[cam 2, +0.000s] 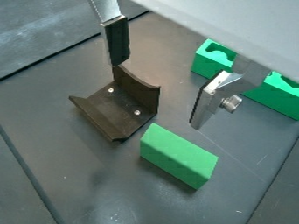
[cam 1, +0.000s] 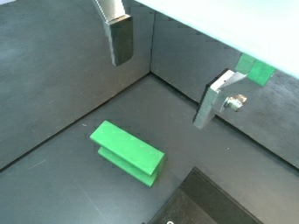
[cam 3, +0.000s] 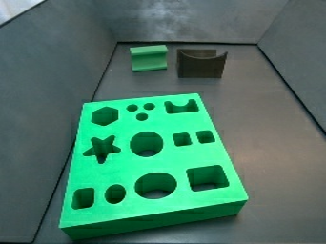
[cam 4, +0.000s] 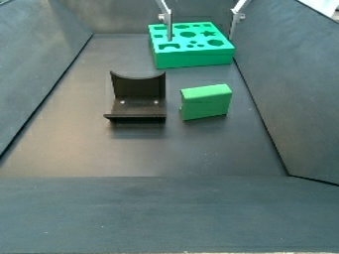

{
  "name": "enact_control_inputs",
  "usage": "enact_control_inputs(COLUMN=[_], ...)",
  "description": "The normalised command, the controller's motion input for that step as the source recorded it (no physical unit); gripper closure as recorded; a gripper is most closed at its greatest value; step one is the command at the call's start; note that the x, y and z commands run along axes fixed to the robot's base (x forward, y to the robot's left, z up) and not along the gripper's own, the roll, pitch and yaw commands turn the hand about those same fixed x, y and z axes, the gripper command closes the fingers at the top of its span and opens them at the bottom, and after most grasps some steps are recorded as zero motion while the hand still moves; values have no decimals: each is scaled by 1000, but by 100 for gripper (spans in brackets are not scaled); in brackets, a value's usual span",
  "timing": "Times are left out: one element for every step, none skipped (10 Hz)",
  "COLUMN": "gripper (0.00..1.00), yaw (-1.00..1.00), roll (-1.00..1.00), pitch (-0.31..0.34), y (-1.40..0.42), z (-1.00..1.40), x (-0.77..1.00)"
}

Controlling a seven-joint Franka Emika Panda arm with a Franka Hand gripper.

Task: Pick up the arch object. Move up. Place the arch object on the fixture. Regrasp the arch object. Rotate the arch object. Move to above the board. Insert the arch object.
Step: Pick up the arch object.

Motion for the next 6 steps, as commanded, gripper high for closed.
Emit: enact_control_inputs(gripper=[0, 0, 0, 0, 0, 0], yaw=[-246, 0, -171, -971, -1000, -1000], roll=[-17, -21, -37, -16, 0, 0], pitch=[64, 0, -244, -129, -1, 0], y=[-23, 0, 37, 0, 0, 0], z=[-37, 0, 0, -374, -654, -711], x=[220, 0, -446, 0, 0, 0])
